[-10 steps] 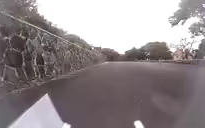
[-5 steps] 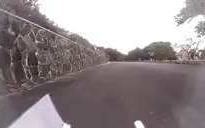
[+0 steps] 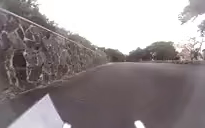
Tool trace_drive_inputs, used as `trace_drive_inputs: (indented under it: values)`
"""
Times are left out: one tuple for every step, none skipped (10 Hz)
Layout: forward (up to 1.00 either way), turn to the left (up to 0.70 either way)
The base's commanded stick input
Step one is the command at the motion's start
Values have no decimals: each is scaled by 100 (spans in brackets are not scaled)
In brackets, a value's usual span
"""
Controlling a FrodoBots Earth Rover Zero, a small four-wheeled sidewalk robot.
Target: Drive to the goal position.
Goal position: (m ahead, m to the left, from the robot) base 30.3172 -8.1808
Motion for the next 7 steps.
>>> trace_drive_inputs:
  values:
    - [100,-2]
    - [100,-9]
    - [100,-15]
    - [100,-11]
    - [100,-22]
    - [100,-28]
    - [100,-14]
